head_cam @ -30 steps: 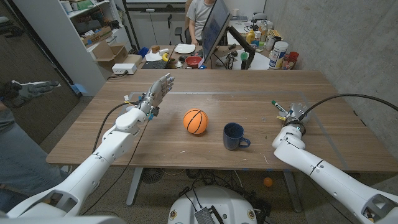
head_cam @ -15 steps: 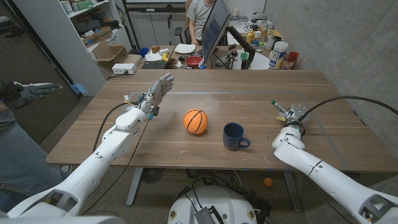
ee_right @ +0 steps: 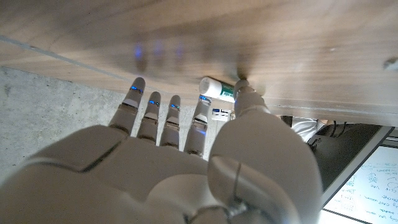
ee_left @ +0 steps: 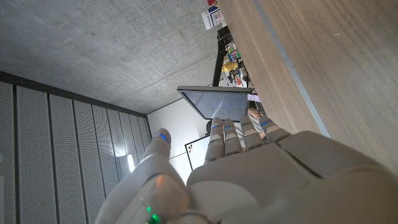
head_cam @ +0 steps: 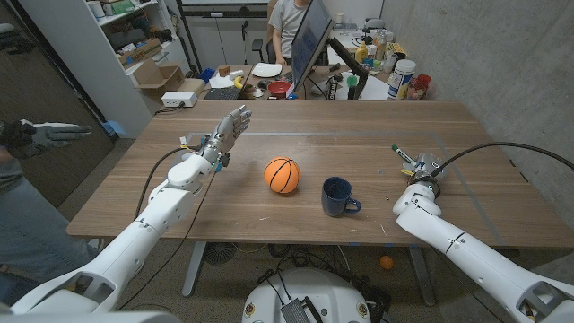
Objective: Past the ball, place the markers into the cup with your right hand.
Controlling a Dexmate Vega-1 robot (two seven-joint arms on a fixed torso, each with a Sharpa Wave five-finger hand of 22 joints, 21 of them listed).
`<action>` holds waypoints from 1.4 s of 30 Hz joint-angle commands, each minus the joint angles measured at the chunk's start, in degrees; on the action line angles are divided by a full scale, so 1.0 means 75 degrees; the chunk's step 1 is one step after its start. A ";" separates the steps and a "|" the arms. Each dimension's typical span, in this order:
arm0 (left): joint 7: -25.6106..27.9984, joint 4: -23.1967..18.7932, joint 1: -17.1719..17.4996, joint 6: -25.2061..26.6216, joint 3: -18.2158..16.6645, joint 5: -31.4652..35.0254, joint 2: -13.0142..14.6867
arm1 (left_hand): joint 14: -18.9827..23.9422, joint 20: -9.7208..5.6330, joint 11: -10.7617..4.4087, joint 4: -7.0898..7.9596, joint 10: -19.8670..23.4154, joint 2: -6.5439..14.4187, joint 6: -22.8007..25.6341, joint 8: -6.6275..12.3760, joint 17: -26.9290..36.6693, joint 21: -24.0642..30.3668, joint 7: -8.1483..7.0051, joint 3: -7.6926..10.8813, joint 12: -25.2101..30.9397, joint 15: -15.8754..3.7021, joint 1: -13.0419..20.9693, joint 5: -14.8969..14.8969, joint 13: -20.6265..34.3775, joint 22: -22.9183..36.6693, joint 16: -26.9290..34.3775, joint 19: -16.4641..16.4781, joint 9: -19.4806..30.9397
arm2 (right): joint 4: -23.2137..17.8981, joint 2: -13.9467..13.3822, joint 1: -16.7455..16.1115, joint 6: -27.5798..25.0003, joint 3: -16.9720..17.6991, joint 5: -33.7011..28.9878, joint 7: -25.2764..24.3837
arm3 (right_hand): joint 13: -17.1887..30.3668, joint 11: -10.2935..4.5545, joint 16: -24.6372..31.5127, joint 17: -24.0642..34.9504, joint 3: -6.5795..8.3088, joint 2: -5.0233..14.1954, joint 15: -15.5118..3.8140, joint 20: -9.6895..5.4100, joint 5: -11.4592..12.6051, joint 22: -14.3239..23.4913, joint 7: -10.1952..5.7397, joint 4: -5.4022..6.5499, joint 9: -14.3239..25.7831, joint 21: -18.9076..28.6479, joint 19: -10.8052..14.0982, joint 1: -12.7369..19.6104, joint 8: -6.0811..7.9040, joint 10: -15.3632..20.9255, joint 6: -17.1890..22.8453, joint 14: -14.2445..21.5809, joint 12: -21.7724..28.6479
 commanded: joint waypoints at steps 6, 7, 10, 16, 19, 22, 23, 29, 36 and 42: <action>0.0098 -0.0096 0.0059 -0.0001 0.0005 0.0027 -0.0026 | -0.0067 0.0028 -0.0035 0.0014 0.0041 -0.0001 0.0081 0.0046 0.0041 0.0046 -0.0003 0.0001 0.0015 0.0023 0.0050 0.0015 0.0024 0.0031 0.0032 -0.0033 0.0031 | 0.0048 0.0051 -0.0169 0.0526 0.0217 0.0198 -0.0243 | 0.0006 -0.0145 0.0120 0.0040 0.0323 0.0328 -0.0221 0.0015 -0.0093 0.0022 -0.0146 -0.0009 0.0170 0.0048 0.0643 0.0615 0.0789 0.0945 0.1950 0.0724 0.0080; 0.0097 -0.0105 0.0067 0.0006 0.0007 0.0021 -0.0026 | -0.0070 0.0030 -0.0032 0.0014 0.0041 -0.0001 0.0079 0.0045 0.0041 0.0045 -0.0006 0.0000 0.0015 0.0025 0.0050 0.0015 0.0024 0.0031 0.0030 -0.0035 0.0031 | 0.0007 0.0027 -0.0178 0.0510 0.0221 0.0206 -0.0216 | 0.0005 -0.0168 0.0135 0.0051 0.0326 0.0369 -0.0223 0.0015 -0.0101 0.0023 -0.0144 0.0016 0.0168 0.0046 0.0661 0.0605 0.0806 0.1001 0.1994 0.0757 0.0090; 0.0110 -0.0125 0.0094 0.0019 0.0007 0.0010 -0.0029 | -0.0070 0.0034 -0.0022 0.0014 0.0041 -0.0002 0.0085 0.0047 0.0041 0.0046 -0.0002 0.0000 0.0015 0.0027 0.0049 0.0015 0.0024 0.0031 0.0031 -0.0036 0.0031 | -0.0056 0.0003 -0.0243 0.0599 0.0305 0.0257 -0.0241 | 0.0000 -0.0174 0.0173 0.0086 0.0319 0.0500 -0.0245 0.0020 -0.0136 0.0023 -0.0209 0.0109 0.0155 0.0040 0.0717 0.0537 0.0846 0.1120 0.2125 0.0830 0.0094; 0.0141 -0.0175 0.0142 0.0019 0.0002 0.0008 -0.0021 | -0.0073 0.0037 -0.0029 0.0014 0.0035 -0.0003 0.0083 0.0045 0.0041 0.0046 -0.0007 -0.0002 0.0013 0.0022 0.0049 0.0015 0.0024 0.0031 0.0031 -0.0039 0.0031 | -0.0083 -0.0034 -0.0292 0.0637 0.0305 0.0203 -0.0332 | -0.0013 -0.0306 0.0233 0.0106 0.0392 0.0738 -0.0334 0.0025 -0.0217 0.0022 -0.0222 0.0058 0.0090 0.0002 0.0814 0.0693 0.1016 0.1415 0.2679 0.0981 0.0090; 0.0134 -0.0190 0.0152 0.0026 0.0001 0.0003 -0.0008 | -0.0092 0.0037 -0.0037 0.0014 0.0026 -0.0004 0.0074 0.0041 0.0041 0.0046 0.0004 -0.0003 0.0010 0.0020 0.0049 0.0015 0.0024 0.0031 0.0024 -0.0043 0.0031 | -0.0120 -0.0043 -0.0324 0.0672 0.0311 0.0182 -0.0376 | -0.0015 -0.0326 0.0231 0.0101 0.0407 0.0744 -0.0352 0.0024 -0.0228 0.0022 -0.0199 0.0021 0.0076 -0.0005 0.0829 0.0750 0.1026 0.1429 0.2729 0.0989 0.0074; 0.0127 -0.0203 0.0158 0.0032 0.0001 0.0000 0.0003 | -0.0101 0.0037 -0.0032 0.0014 0.0024 -0.0004 0.0079 0.0043 0.0041 0.0047 0.0008 -0.0003 0.0009 0.0022 0.0049 0.0015 0.0024 0.0031 0.0022 -0.0045 0.0031 | -0.0177 -0.0050 -0.0353 0.0704 0.0320 0.0156 -0.0419 | -0.0017 -0.0297 0.0228 0.0099 0.0412 0.0747 -0.0373 0.0024 -0.0237 0.0023 -0.0195 0.0003 0.0066 -0.0008 0.0842 0.0783 0.1030 0.1429 0.2755 0.0988 0.0059; 0.0124 -0.0206 0.0158 0.0036 0.0004 0.0004 0.0010 | -0.0103 0.0043 -0.0031 0.0014 0.0021 -0.0004 0.0069 0.0039 0.0041 0.0045 0.0008 -0.0003 0.0008 0.0025 0.0049 0.0015 0.0024 0.0031 0.0021 -0.0050 0.0031 | -0.0199 -0.0056 -0.0359 0.0696 0.0311 0.0131 -0.0437 | -0.0017 -0.0327 0.0229 0.0098 0.0411 0.0745 -0.0375 0.0025 -0.0243 0.0023 -0.0202 -0.0005 0.0060 -0.0010 0.0850 0.0797 0.1032 0.1439 0.2772 0.0993 0.0053; 0.0089 -0.0205 0.0159 0.0057 0.0015 -0.0013 0.0026 | -0.0131 0.0035 -0.0033 0.0014 0.0012 -0.0004 0.0075 0.0041 0.0041 0.0045 0.0006 -0.0004 0.0005 0.0020 0.0050 0.0015 0.0024 0.0031 0.0013 -0.0054 0.0031 | -0.0346 -0.0069 -0.0428 0.0764 0.0394 0.0086 -0.0543 | -0.0019 -0.0342 0.0231 0.0100 0.0410 0.0751 -0.0398 0.0025 -0.0259 0.0023 -0.0178 -0.0017 0.0043 -0.0017 0.0871 0.0832 0.1034 0.1451 0.2809 0.1001 0.0031; 0.0074 -0.0193 0.0153 0.0012 0.0018 0.0000 0.0029 | -0.0141 0.0029 -0.0036 0.0013 0.0000 -0.0003 0.0072 0.0039 0.0041 0.0045 0.0012 -0.0004 0.0002 0.0017 0.0051 0.0016 0.0025 0.0031 0.0013 -0.0060 0.0031 | -0.0488 -0.0090 -0.0541 0.0906 0.0501 -0.0013 -0.0742 | -0.0019 -0.0369 0.0244 0.0103 0.0408 0.0765 -0.0449 0.0022 -0.0276 0.0025 -0.0108 -0.0028 0.0018 -0.0022 0.0913 0.0880 0.1044 0.1517 0.2881 0.1039 0.0018; 0.0076 -0.0236 0.0139 0.0028 0.0014 -0.0001 0.0046 | -0.0139 0.0029 -0.0008 0.0013 -0.0005 -0.0003 0.0072 0.0038 0.0041 0.0046 0.0012 -0.0005 0.0001 0.0019 0.0052 0.0015 0.0025 0.0031 0.0017 -0.0064 0.0031 | -0.0957 -0.0273 -0.0738 0.0833 0.0629 -0.0095 -0.0728 | -0.0020 -0.0442 0.0245 0.0098 0.0413 0.0755 -0.0468 0.0021 -0.0283 0.0025 -0.0040 -0.0063 -0.0005 -0.0027 0.0953 0.0962 0.1055 0.1527 0.2961 0.1059 -0.0015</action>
